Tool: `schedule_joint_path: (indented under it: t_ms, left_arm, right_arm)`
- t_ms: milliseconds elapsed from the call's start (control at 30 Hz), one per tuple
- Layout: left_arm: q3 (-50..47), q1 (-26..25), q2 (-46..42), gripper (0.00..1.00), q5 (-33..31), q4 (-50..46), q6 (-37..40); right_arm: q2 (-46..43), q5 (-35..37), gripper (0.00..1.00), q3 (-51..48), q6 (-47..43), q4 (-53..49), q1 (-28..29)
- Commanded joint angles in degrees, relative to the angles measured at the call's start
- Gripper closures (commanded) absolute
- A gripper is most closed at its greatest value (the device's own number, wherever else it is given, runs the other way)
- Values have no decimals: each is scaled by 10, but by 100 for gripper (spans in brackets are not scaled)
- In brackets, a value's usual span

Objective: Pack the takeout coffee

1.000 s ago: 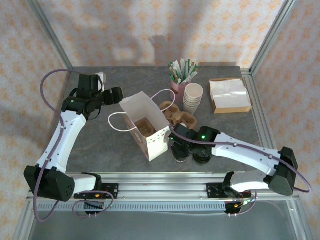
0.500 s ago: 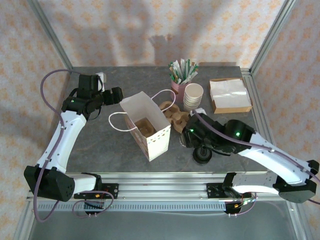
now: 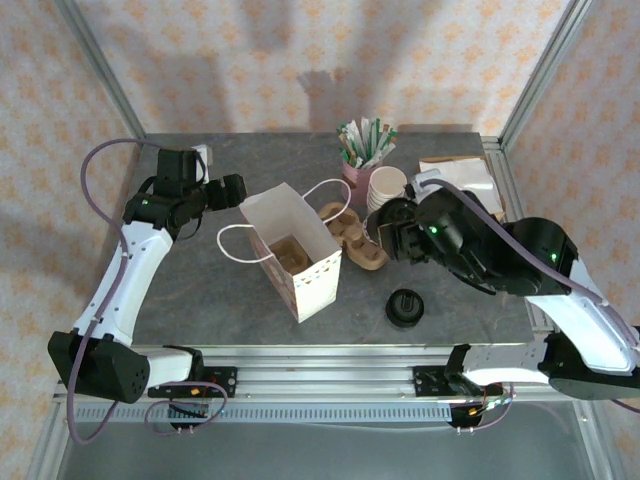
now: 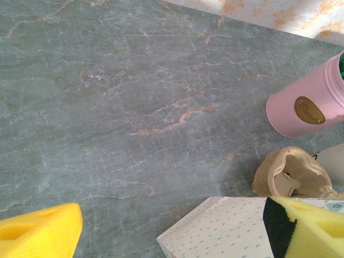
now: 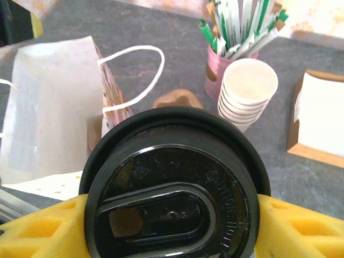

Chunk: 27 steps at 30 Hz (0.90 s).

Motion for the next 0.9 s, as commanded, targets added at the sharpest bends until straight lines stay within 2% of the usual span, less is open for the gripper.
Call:
schedule_joint_path:
  t_ms: [0, 300, 567, 867]
  left_arm:
    - [-9, 4, -9, 11, -7, -1, 6]
    - [-10, 4, 0, 11, 1, -2, 6]
    - [-9, 3, 6, 11, 14, -1, 3]
    - [-11, 2, 5, 12, 27, 2, 0]
  right_arm:
    - [24, -11, 34, 34, -42, 29, 4]
    - [143, -99, 34, 142, -66, 73, 5]
    - [255, -150, 35, 217, -53, 50, 16]
    - [362, -139, 35, 313, -18, -44, 21]
